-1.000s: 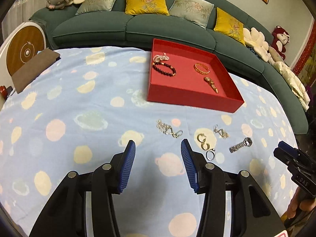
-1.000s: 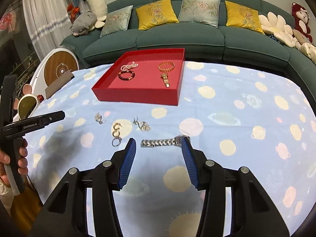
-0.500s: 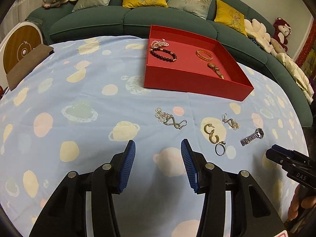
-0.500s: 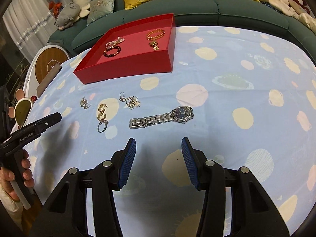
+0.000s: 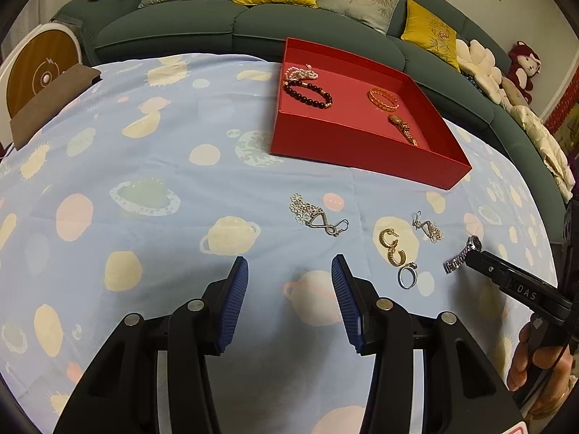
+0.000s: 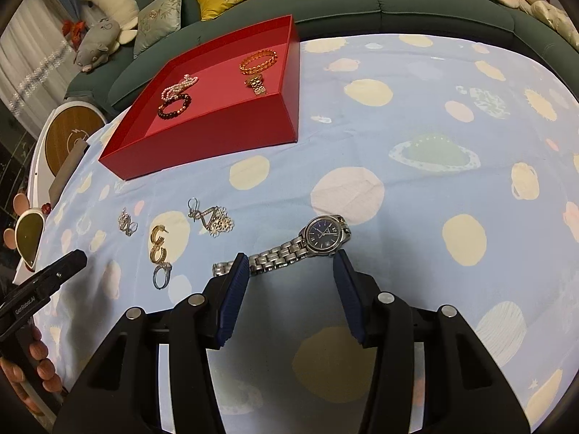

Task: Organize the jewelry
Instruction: 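Grasp the silver watch by its band with the right gripper and lift it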

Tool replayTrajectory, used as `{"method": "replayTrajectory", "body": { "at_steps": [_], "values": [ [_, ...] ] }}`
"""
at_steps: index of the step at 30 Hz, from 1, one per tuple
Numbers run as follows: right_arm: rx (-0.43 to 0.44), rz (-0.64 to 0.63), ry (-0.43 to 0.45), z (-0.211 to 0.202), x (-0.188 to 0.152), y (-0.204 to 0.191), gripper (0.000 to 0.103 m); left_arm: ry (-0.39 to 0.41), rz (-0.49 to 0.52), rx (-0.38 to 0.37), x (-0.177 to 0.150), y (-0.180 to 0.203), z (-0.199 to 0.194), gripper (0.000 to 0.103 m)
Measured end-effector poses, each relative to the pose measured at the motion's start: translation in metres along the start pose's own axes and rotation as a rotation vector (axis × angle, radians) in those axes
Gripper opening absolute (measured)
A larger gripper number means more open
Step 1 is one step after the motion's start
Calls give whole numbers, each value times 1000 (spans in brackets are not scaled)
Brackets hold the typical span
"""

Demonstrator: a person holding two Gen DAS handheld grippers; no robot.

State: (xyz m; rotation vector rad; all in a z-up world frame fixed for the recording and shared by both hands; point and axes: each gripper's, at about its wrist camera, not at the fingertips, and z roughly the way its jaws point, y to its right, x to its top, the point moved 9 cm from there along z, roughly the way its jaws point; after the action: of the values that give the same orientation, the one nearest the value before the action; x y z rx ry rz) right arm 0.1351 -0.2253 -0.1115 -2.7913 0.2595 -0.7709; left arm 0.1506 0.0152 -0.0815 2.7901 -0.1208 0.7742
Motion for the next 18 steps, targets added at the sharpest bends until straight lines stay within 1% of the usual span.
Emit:
{"method": "replayTrajectory", "body": {
  "at_steps": [6,13,15,17,18],
  "values": [
    [-21,-9,18,9,12,-8,48,-6,-30,2,2,-7,3,46],
    [-62,-70,33,19,18,-20,48,-12,-47,-16,4,-2,6,46],
    [-78,-104,36,20,17,-24,44,-10,-41,-21,5,1,6,46],
    [-90,-133,37,20,15,-26,37,-10,-31,-26,5,5,6,46],
    [-93,-143,36,20,14,-27,35,-11,-27,-29,4,7,6,46]
  ]
}}
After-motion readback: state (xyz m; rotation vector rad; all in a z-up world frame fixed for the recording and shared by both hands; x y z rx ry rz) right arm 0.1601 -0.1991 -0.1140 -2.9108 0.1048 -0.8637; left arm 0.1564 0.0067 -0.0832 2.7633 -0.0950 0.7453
